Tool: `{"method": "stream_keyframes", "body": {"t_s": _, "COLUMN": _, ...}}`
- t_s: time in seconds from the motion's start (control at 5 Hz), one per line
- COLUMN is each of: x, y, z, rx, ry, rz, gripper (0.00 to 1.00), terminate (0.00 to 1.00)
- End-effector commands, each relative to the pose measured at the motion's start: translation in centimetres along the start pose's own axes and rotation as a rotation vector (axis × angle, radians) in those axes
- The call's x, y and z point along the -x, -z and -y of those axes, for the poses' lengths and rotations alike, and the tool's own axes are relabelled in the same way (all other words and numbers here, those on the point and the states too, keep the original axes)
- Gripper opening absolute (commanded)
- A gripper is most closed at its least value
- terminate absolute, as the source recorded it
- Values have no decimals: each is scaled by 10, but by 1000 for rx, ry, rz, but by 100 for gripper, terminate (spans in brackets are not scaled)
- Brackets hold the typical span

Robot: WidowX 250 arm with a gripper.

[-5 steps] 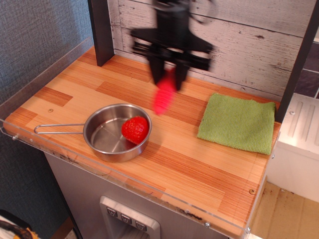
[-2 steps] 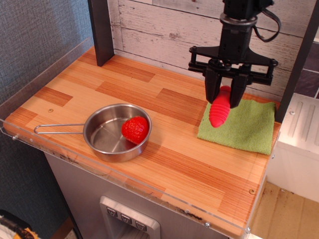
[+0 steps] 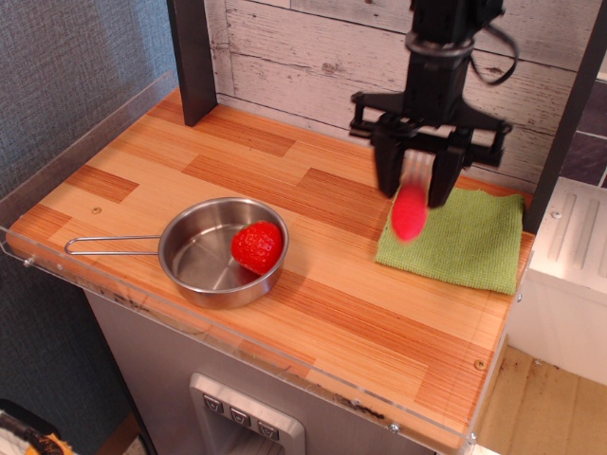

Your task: Place the fork on the front right corner of the green cloth.

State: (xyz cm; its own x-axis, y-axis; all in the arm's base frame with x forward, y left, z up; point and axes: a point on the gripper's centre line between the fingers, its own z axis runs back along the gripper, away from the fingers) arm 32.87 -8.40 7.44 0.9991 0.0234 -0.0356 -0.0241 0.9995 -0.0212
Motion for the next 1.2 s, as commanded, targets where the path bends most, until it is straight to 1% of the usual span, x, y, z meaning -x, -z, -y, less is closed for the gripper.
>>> {"method": "stream_keyframes", "body": {"t_s": 0.0, "x": 4, "y": -20, "z": -13, "rx": 49, "ry": 28, "rz": 69, "gripper": 100, "terminate": 0}}
{"method": "stream_keyframes", "body": {"t_s": 0.2, "x": 2, "y": -48, "z": -63, "rx": 77, "ry": -58, "rz": 109, "gripper": 100, "terminate": 0}}
{"method": "stream_keyframes", "body": {"t_s": 0.4, "x": -7, "y": -60, "z": -112, "rx": 61, "ry": -64, "rz": 170, "gripper": 100, "terminate": 0}}
{"method": "stream_keyframes", "body": {"t_s": 0.6, "x": -18, "y": -54, "z": -140, "rx": 26, "ry": 0, "rz": 199, "gripper": 100, "terminate": 0}}
{"method": "stream_keyframes", "body": {"t_s": 0.8, "x": -22, "y": -47, "z": -143, "rx": 23, "ry": 97, "rz": 217, "gripper": 100, "terminate": 0}}
{"method": "stream_keyframes", "body": {"t_s": 1.0, "x": -25, "y": -40, "z": -151, "rx": 20, "ry": 134, "rz": 242, "gripper": 100, "terminate": 0}}
